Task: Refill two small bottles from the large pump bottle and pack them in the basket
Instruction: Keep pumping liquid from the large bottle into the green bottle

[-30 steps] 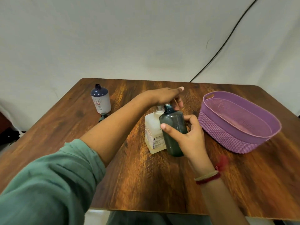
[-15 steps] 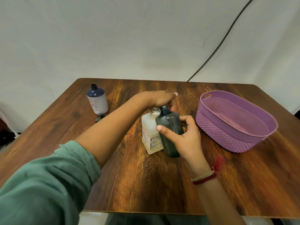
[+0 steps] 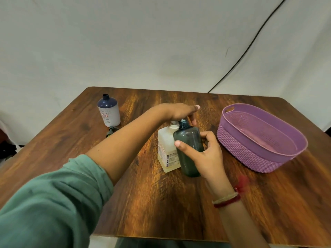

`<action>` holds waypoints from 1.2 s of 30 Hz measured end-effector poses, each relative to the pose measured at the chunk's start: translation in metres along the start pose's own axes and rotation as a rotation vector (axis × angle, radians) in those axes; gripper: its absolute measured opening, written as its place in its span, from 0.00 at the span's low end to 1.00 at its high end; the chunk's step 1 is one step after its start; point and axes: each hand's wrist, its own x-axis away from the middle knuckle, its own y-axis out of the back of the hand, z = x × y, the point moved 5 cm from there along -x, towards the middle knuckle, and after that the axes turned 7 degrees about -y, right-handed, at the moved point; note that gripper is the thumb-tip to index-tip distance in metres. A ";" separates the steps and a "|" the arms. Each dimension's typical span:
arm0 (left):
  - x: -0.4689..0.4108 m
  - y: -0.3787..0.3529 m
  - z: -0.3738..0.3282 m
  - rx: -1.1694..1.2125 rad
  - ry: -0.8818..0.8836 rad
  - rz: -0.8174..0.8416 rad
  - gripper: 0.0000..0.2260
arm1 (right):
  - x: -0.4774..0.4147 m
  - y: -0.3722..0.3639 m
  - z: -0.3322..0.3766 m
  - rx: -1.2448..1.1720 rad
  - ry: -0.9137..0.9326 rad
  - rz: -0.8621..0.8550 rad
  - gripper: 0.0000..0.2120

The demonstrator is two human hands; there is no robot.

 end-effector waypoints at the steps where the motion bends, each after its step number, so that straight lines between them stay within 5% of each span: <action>1: 0.002 0.002 -0.004 -0.017 -0.011 0.006 0.28 | 0.000 0.001 0.002 -0.003 0.006 -0.004 0.28; 9: -0.001 0.006 -0.008 0.010 -0.095 0.001 0.28 | -0.003 0.001 0.002 0.005 0.015 -0.006 0.28; 36: -0.001 0.006 -0.003 0.034 0.014 0.057 0.28 | -0.002 0.000 0.005 -0.022 0.034 -0.002 0.28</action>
